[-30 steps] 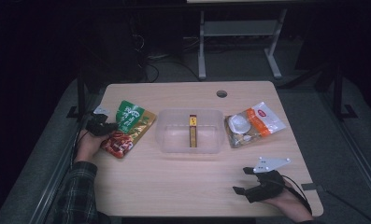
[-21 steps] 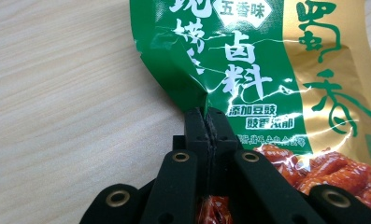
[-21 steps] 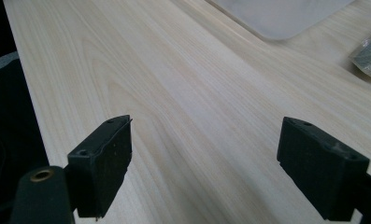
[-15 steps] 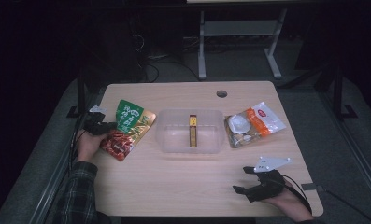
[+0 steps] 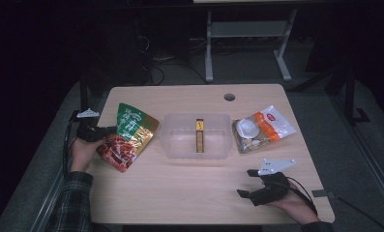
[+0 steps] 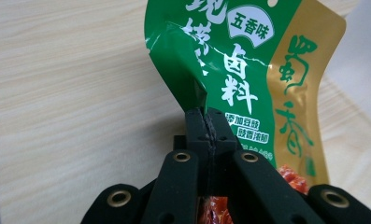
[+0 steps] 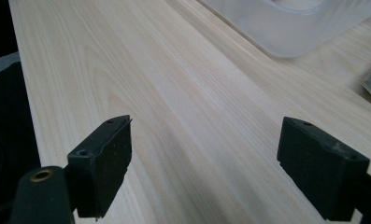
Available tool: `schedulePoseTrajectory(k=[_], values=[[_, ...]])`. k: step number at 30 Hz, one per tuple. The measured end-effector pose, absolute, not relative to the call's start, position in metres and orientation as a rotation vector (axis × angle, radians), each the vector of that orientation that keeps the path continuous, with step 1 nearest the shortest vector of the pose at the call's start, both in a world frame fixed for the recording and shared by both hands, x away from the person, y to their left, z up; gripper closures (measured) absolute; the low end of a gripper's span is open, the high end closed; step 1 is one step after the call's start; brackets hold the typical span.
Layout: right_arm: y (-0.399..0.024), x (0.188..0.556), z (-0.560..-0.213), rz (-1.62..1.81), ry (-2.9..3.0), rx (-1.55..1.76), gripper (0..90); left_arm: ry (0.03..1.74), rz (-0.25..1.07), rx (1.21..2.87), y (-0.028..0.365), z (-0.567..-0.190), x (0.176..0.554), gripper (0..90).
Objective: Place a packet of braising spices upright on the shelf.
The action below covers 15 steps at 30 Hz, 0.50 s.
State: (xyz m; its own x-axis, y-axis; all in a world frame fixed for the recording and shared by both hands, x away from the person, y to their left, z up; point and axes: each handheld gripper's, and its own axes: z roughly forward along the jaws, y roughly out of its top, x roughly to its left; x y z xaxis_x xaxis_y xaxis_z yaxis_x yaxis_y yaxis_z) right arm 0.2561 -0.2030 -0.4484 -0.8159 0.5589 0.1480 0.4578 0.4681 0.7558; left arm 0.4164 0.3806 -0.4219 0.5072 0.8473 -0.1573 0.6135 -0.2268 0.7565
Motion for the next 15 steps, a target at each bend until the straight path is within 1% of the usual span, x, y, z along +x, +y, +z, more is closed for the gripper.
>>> schedulePoseTrajectory(k=[6,15], values=[[-0.199,0.260,-0.447,1.290,2.597,0.878,17.1,1.180,0.351,1.889,0.386,-0.410,0.399,90.0],[-0.194,0.264,-0.446,1.308,2.598,0.848,17.1,1.108,0.355,1.879,0.378,-0.392,0.376,90.0]])
